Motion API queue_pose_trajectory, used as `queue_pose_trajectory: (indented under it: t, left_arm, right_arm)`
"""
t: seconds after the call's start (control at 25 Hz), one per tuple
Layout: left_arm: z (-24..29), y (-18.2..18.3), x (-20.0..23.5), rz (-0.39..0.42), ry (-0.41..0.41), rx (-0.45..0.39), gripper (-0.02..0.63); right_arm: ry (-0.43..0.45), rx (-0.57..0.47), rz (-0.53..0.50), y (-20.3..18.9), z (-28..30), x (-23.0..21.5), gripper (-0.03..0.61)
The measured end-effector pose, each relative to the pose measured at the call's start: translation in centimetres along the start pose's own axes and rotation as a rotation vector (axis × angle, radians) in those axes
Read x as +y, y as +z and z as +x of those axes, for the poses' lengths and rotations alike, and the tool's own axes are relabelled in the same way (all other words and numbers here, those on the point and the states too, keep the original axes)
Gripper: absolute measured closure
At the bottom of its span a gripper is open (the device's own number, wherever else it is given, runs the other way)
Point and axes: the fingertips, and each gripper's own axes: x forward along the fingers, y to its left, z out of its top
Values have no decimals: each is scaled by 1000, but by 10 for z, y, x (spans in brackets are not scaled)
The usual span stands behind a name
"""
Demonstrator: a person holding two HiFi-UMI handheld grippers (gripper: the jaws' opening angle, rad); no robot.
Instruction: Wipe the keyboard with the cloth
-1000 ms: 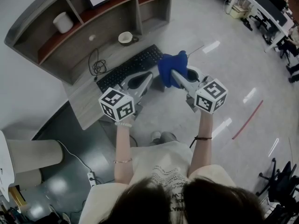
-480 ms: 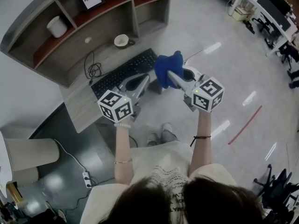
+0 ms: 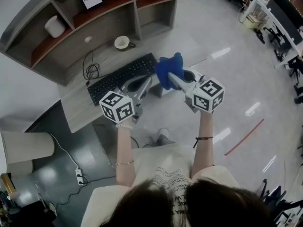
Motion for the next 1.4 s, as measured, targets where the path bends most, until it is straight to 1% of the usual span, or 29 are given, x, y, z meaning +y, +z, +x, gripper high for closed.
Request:
queue_pose_trajectory:
  t: [0.16,0.36,0.76,1.0,1.2,1.4]
  left_arm:
    - [7,-8,6,-19,29,16,626]
    - [10,-12,13,-47,57,6,626]
    - [15,-17,33,-81,82,17,626]
    - [24,-28,52,-122,76,53,626]
    - [29,-39,76,-181,68,59,626]
    - [36,-43,97,-203,60,72,626]
  right_arm:
    - [22,10,5,-3,5,-10,526]
    - [41,19,8,-6,10,-18,526]
    - [43,33,38,-10,27,-39,526]
    - [35,60,68,-21,44,-50,526]
    - [27,89,92,-29,61,-63,526]
    - [9,94,100,-30,74,-74,526]
